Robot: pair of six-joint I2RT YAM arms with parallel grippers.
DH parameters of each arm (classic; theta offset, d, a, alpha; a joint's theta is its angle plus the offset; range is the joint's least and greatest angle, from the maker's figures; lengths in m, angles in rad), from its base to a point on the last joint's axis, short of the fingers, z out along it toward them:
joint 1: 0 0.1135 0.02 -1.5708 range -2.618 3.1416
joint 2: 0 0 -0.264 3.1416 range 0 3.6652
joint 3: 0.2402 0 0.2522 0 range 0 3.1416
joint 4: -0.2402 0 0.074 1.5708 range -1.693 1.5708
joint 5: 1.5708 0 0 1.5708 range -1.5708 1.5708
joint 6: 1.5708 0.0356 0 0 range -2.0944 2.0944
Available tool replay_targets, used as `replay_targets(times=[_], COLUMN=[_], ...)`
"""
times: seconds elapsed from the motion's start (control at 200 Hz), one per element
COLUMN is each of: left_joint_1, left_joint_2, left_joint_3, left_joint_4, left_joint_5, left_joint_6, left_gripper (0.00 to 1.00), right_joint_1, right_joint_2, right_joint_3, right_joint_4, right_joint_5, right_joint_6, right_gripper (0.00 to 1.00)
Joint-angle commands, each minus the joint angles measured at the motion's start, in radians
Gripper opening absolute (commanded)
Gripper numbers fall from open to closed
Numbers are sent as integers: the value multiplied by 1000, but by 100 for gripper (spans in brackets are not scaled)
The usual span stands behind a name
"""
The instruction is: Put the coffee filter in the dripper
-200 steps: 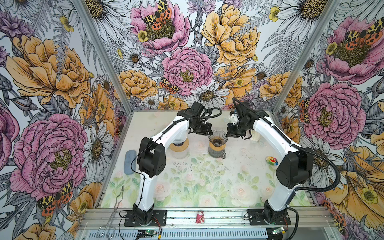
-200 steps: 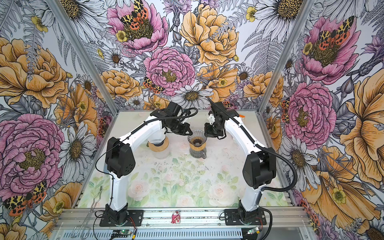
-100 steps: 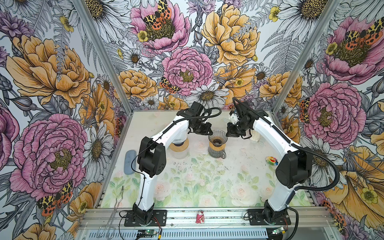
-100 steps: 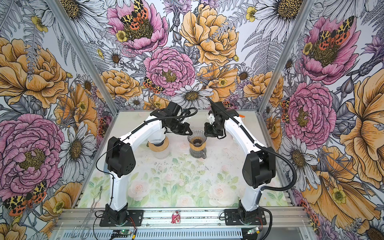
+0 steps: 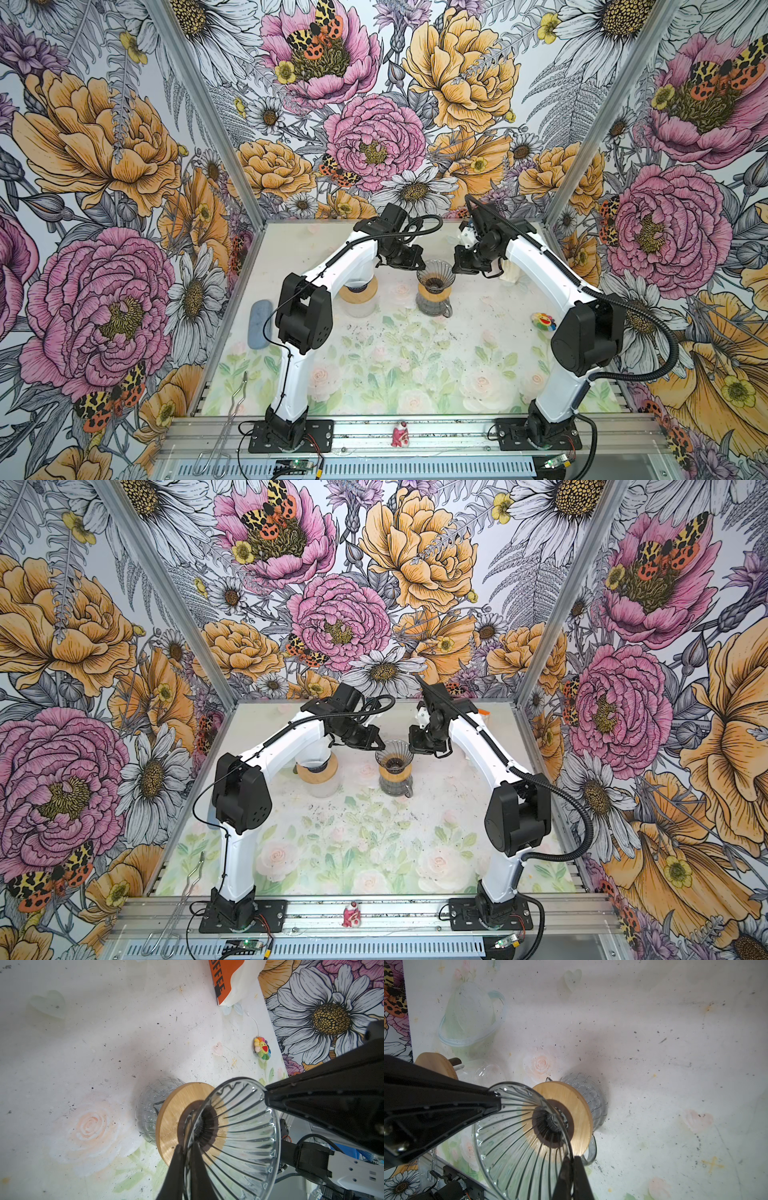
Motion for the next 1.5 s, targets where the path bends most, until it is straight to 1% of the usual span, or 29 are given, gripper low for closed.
replay_targets(times=[0.0, 0.285, 0.54, 0.706, 0.781, 0.901, 0.991, 1.081, 1.236, 1.381, 1.496], left_joint_1=[-27, -23, -17, -15, -14, -15, -14, -14, -11, -9, -8], left_joint_2=[77, 50, 32, 25, 21, 14, 9, 3, -5, -14, -14], left_joint_3=[-49, -45, -28, -12, -5, 11, 26, 34, 40, 49, 66], left_joint_4=[-40, -40, -41, -40, -40, -40, -40, -41, -40, -41, -41], left_joint_5=[-83, -101, -104, -103, -97, -90, -88, -86, -85, -92, -89], left_joint_6=[27, 28, 22, 15, 12, 12, 11, 11, 11, 13, 15], left_gripper=[7, 6, 10, 15, 18, 21, 22, 22, 23, 28, 34], right_joint_1=[12, 13, 10, 9, 8, 6, 3, 2, -2, -15, -37], right_joint_2=[52, 32, 21, 7, -1, -16, -25, -34, -50, -72, -88], right_joint_3=[-55, -55, 6, 41, 50, 55, 53, 50, 42, 35, 26], right_joint_4=[-7, 8, 7, 9, 7, 7, 7, 7, 7, 9, 9], right_joint_5=[23, 18, -21, -21, -20, -16, -11, -4, 11, 38, 56], right_joint_6=[-21, -16, -16, -12, -11, -11, -9, -8, -8, -9, -11], right_gripper=[3, 3, 4, 9, 10, 12, 18, 20, 28, 34, 35])
